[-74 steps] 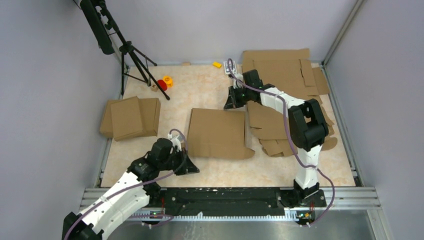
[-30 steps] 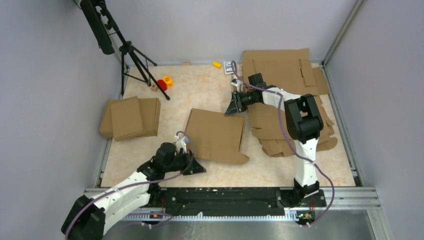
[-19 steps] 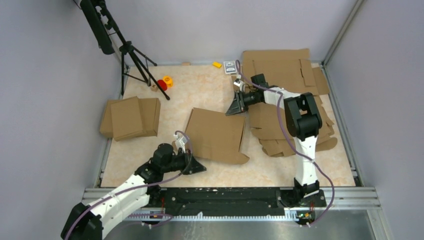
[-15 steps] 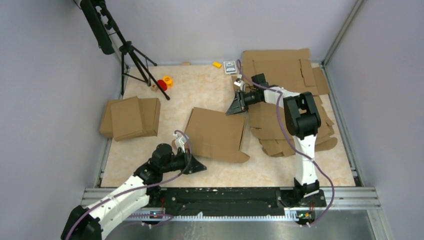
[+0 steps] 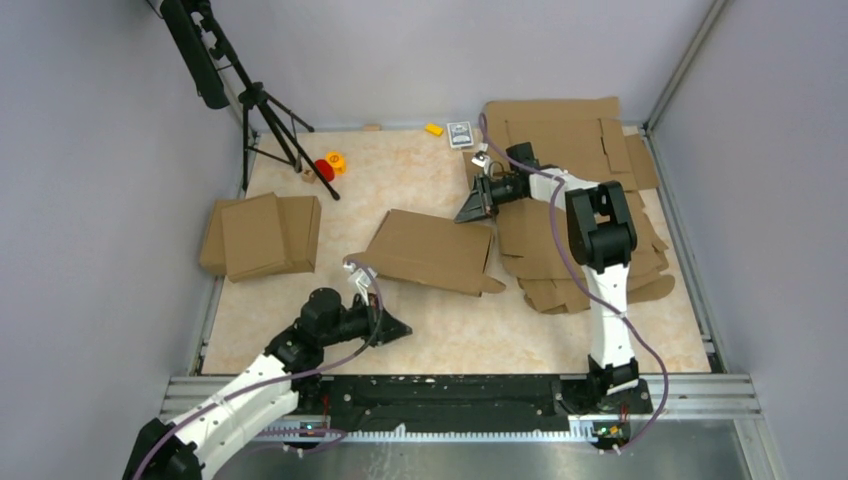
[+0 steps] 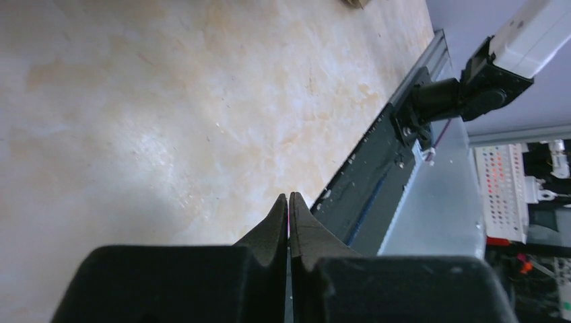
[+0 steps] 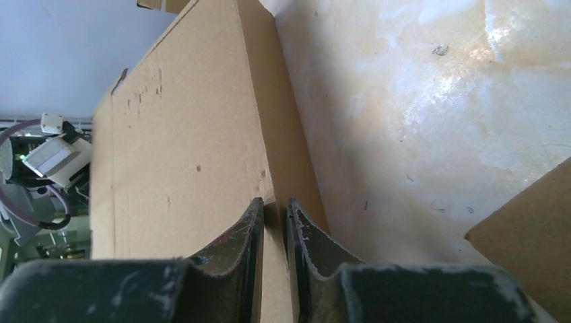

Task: Fold the paper box

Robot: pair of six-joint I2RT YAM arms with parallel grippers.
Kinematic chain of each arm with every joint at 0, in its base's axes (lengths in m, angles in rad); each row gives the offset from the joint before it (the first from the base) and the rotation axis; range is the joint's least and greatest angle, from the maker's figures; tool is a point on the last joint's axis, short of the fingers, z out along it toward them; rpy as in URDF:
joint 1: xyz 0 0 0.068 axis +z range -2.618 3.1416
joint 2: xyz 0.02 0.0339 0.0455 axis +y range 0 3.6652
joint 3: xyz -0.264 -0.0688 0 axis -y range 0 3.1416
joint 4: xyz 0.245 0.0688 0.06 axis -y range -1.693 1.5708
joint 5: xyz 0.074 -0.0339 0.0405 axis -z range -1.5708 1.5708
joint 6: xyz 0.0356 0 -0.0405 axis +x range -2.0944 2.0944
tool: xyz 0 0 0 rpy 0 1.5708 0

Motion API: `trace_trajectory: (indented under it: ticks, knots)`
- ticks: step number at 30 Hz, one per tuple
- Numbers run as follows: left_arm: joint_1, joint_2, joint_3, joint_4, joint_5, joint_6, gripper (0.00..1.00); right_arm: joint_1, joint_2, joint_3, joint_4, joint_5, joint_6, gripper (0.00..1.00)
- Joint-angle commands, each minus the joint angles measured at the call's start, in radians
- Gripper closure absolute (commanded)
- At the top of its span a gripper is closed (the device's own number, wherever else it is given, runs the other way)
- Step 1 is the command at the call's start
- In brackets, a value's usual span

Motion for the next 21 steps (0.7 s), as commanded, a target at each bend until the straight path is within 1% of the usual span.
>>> trace_trajectory:
  ticks: [1, 5, 7, 9, 11, 14, 17, 21]
  knots:
    - [-0.003, 0.002, -0.005, 0.116, -0.150, 0.069, 1.00, -0.008, 0.061, 0.013, -0.037, 0.122, -0.076, 0.93]
    - [-0.005, 0.046, -0.038, 0.286, -0.313, 0.103, 1.00, -0.007, 0.066, 0.021, -0.053, 0.121, -0.085, 0.93]
    - [-0.006, 0.113, -0.038, 0.387, -0.374, 0.125, 1.00, -0.007, 0.069, 0.026, -0.066, 0.116, -0.093, 0.94]
    - [-0.005, 0.215, -0.029, 0.511, -0.396, 0.131, 1.00, -0.007, 0.068, 0.027, -0.070, 0.114, -0.097, 0.94]
    - [-0.005, 0.328, 0.005, 0.602, -0.411, 0.130, 1.00, -0.007, 0.058, 0.023, -0.074, 0.112, -0.100, 0.94]
    - [-0.005, 0.423, 0.038, 0.694, -0.422, 0.124, 1.00, -0.002, 0.024, -0.002, -0.061, 0.112, -0.100, 0.93]
    - [-0.005, 0.462, 0.068, 0.710, -0.423, 0.106, 1.00, 0.011, -0.021, -0.033, -0.056, 0.125, -0.106, 0.92]
    - [-0.006, 0.473, 0.123, 0.644, -0.406, 0.070, 1.00, 0.033, -0.079, -0.073, -0.051, 0.152, -0.110, 0.90]
